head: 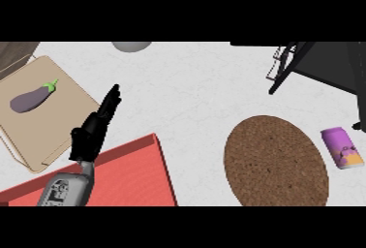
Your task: Pick the cupcake from the placemat and place it in the tiered shelf
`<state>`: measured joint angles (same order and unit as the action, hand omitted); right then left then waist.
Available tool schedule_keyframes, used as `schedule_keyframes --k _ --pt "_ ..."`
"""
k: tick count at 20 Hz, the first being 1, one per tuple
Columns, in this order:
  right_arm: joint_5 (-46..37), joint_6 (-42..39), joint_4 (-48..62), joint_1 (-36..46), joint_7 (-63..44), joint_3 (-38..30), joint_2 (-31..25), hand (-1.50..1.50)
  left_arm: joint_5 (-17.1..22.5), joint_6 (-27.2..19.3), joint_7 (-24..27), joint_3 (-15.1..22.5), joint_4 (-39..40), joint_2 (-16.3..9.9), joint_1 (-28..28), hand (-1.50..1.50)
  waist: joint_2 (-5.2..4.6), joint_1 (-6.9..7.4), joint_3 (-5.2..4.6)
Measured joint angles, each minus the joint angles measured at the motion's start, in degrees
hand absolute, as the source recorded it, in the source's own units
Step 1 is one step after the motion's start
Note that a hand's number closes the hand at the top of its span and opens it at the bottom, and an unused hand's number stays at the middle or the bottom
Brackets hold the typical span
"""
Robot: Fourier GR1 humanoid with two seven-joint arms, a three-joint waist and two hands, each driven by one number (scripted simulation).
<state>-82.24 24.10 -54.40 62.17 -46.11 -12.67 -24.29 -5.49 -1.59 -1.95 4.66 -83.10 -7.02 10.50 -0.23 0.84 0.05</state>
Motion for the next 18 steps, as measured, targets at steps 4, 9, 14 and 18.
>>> schedule_keyframes --k 4,9,14,18 --pt "5.74 8.62 1.00 -0.92 4.45 -3.16 0.30 1.50 -0.33 -0.11 -0.61 0.34 -0.34 0.46 0.30 0.00 -0.06 0.05 0.01" --pt "12.69 13.88 5.33 -1.03 11.59 -6.28 -2.00 1.50 0.33 0.77 -1.07 -0.68 -0.94 -0.09 0.11 0.00 -0.03 0.04 -0.01" --pt "16.29 17.30 9.11 -0.86 15.82 -7.38 -3.15 1.50 -0.43 0.46 -1.90 -0.37 -1.55 0.64 0.10 0.00 0.02 -0.04 -0.04" --pt "8.88 16.58 13.37 -1.71 7.59 -7.45 -6.15 -1.50 -0.36 0.75 -1.49 -0.42 -1.57 0.60 -0.62 0.00 0.04 -0.09 -0.14"
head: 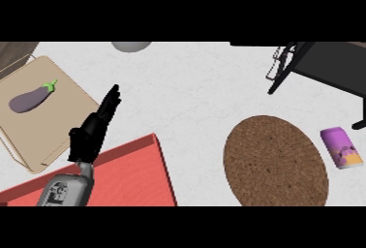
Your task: Pick the cupcake from the placemat and place it in the tiered shelf
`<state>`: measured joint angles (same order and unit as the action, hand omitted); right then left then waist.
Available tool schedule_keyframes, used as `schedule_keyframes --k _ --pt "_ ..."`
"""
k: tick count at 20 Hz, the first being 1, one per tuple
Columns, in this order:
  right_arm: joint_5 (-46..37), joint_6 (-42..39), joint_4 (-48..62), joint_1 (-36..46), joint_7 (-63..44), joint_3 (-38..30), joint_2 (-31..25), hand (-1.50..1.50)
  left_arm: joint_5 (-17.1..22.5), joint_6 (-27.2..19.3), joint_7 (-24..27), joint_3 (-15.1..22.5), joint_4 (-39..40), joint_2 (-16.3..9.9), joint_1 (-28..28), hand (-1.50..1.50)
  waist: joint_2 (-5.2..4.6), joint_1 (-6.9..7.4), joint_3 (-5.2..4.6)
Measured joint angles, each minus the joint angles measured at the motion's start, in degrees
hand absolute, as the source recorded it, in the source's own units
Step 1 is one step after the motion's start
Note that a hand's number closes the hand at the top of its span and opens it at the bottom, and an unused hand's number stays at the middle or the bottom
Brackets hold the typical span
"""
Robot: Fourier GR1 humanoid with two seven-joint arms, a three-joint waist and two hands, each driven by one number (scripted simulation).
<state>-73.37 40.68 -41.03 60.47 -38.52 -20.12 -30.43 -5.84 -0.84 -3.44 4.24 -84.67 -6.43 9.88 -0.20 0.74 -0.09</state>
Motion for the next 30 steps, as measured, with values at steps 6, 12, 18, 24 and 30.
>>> schedule_keyframes --k 6,12,18,24,30 --pt "-3.60 -0.56 -0.59 -1.16 -6.37 -0.43 -0.70 -1.50 -0.26 0.27 1.82 -0.21 0.95 0.28 -1.00 0.00 0.19 -0.26 -0.05" --pt "2.40 1.41 -5.42 -3.21 -4.34 -2.37 0.43 -1.50 -0.47 0.34 2.04 -0.86 1.42 0.21 -0.68 0.00 0.25 -0.43 0.00" --pt "10.02 0.42 -8.54 -3.07 -0.47 -3.07 0.24 -1.50 -1.23 0.09 2.67 -0.82 2.19 0.75 -0.42 0.00 0.23 -0.50 0.05" --pt "14.00 0.03 -13.85 -1.94 -0.35 -4.04 -1.07 -1.50 -1.63 -0.17 2.41 -1.07 2.52 1.05 -0.13 0.00 0.31 -0.71 0.08" --pt "13.81 0.70 -22.74 -1.32 -4.99 -7.28 -3.01 -1.50 -1.06 0.36 2.36 -1.76 1.98 0.61 -0.73 0.00 0.52 -1.24 0.05"
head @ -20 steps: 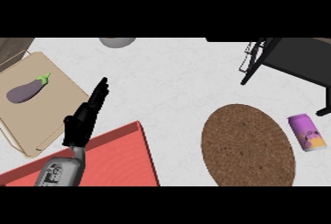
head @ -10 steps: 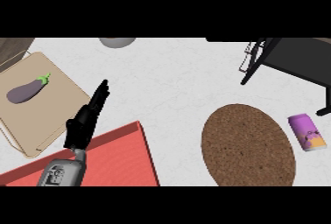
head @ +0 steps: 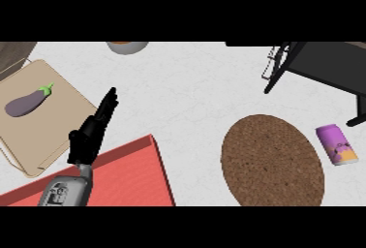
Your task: Pick the cupcake from the placemat and place it in the tiered shelf
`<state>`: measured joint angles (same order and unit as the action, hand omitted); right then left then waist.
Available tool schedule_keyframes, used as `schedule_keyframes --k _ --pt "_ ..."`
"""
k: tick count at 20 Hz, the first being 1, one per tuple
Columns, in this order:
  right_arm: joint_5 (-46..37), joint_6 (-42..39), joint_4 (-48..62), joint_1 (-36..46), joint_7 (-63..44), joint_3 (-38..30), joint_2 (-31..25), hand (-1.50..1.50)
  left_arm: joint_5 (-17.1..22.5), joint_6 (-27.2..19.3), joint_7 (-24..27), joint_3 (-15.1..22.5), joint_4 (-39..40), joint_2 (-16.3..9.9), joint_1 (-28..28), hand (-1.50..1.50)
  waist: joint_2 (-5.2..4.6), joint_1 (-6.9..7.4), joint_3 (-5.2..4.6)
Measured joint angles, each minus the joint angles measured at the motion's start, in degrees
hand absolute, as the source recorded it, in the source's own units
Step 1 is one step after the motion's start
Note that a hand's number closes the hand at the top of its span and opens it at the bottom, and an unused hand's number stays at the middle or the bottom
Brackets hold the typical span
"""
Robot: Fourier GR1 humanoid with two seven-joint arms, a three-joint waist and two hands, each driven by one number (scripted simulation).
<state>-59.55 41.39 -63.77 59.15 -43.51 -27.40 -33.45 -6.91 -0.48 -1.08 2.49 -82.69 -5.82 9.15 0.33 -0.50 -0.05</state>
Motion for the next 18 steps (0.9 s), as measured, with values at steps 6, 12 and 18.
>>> schedule_keyframes --k 6,12,18 --pt "0.23 -8.63 -14.13 -6.13 -9.71 -4.66 -2.30 -1.50 -0.53 -1.06 -0.52 -0.23 -0.66 0.32 -0.99 0.00 0.53 -1.66 -0.03" --pt "5.52 -22.02 -29.73 -17.43 -15.27 -10.42 -3.62 -1.50 -0.44 -1.49 -0.02 -1.01 -0.99 0.05 -2.64 0.00 0.92 -3.19 0.02" --pt "16.16 -35.32 -45.22 -30.39 -15.68 -20.13 -4.51 -1.50 0.41 -0.55 0.39 -2.01 -1.69 -1.03 -3.40 0.00 0.95 -3.87 0.06"
